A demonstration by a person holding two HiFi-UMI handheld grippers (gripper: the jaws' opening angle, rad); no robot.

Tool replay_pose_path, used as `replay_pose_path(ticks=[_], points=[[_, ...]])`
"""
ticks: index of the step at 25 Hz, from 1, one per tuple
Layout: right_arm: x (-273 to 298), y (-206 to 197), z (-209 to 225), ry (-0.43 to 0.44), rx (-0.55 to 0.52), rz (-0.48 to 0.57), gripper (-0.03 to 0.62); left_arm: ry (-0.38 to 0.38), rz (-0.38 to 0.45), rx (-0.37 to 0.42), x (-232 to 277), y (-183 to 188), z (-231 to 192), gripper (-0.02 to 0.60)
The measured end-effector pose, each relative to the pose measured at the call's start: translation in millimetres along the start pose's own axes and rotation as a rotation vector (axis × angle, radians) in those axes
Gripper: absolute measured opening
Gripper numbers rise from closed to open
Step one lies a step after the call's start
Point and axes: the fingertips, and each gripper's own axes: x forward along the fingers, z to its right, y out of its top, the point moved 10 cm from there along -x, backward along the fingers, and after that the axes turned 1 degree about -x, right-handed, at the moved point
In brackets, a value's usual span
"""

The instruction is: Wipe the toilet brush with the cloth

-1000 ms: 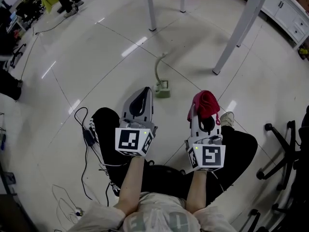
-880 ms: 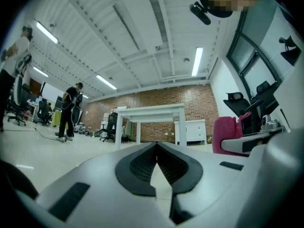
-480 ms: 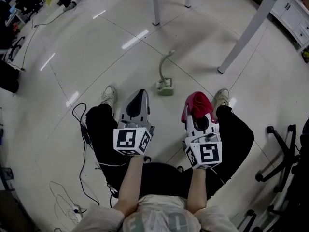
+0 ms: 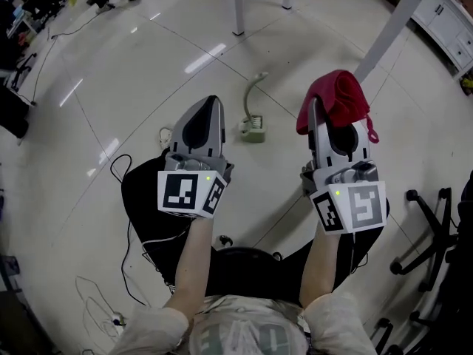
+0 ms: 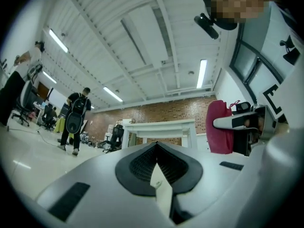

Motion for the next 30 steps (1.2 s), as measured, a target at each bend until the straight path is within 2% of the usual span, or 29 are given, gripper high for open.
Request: replay_pose_path(ticks=[4, 7, 10, 12, 15, 19, 23, 27, 30], points=[[42.7, -15.1, 16.9, 0.01, 0.021, 0.009, 0.032, 0.013, 0.005, 0.032, 36.2, -11.4, -16.8, 0.005], [73.5, -63.7, 37.9, -0.002, 0.058, -0.037, 0.032, 0.023, -0.042, 0.028, 64.1, -67.9, -31.0, 0.005], [88.2, -168.4, 54.4, -0.037, 0.113, -0.187, 0.032, 0.059, -0.158, -0.045, 67.4, -155.6, -43.3, 0.005], [89.2, -245.5, 61.2, -0.032, 0.141, -0.297, 0.032, 0.092, -0.252, -0.106, 62.3, -214.7, -49.0, 0.005], [92.8, -347.7, 69.0, -0.024, 0.16, -0.443, 0.032, 0.118, -0.382, -0.14, 57.8, -293.5, -55.8, 0.005], [103.6, -442.7, 78.8, -0.001, 0.187, -0.581, 0.032, 0.121, -0.478, -0.194, 51.1, -364.7, -64.9, 0.005], [113.7, -485.8, 82.8, 0.038, 0.217, -0.63, 0.032, 0.124, -0.541, -0.229, 52.8, -407.4, -78.0, 0.005], [113.9, -494.6, 78.0, 0.077, 0.258, -0.631, 0.032, 0.119, -0.595, -0.274, 49.3, -429.8, -78.3, 0.005], [108.0, -498.0, 75.4, 0.075, 0.27, -0.635, 0.032, 0.081, -0.614, -0.28, 48.7, -436.7, -72.9, 0.005]])
